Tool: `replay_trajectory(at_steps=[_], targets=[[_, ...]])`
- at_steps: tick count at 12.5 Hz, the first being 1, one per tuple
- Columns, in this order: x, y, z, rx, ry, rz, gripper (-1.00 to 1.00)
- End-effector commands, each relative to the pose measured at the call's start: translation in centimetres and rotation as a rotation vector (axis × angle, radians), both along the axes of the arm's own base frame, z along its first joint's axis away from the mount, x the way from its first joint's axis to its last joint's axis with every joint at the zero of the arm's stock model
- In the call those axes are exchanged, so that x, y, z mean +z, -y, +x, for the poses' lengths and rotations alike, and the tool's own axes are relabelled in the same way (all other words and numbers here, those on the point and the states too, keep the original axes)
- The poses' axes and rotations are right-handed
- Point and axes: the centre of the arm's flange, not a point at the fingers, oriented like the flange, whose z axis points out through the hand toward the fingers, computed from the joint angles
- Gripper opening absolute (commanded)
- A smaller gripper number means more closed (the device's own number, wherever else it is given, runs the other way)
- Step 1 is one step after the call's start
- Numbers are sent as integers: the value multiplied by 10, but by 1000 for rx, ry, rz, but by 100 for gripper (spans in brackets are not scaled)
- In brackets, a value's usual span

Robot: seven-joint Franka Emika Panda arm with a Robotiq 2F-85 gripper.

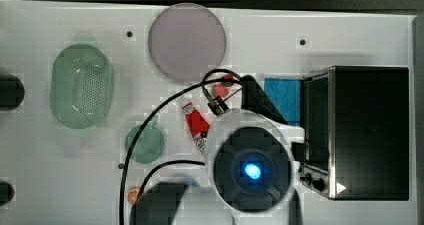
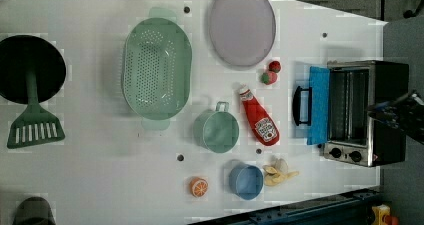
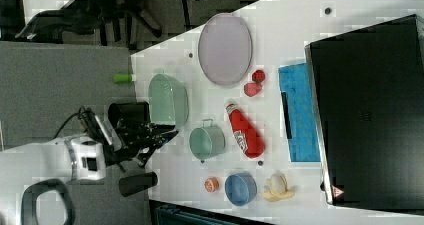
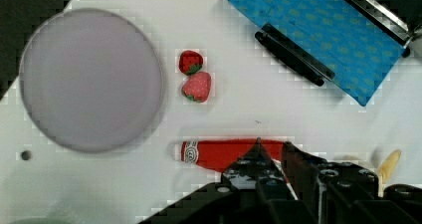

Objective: Flap open oven.

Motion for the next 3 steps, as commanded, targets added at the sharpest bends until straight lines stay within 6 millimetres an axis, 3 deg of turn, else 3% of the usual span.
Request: replay_trajectory(at_steps=[1, 3], targets=[[27, 0, -3, -57, -31, 11, -65], [51, 1, -9, -58, -68, 9, -65]])
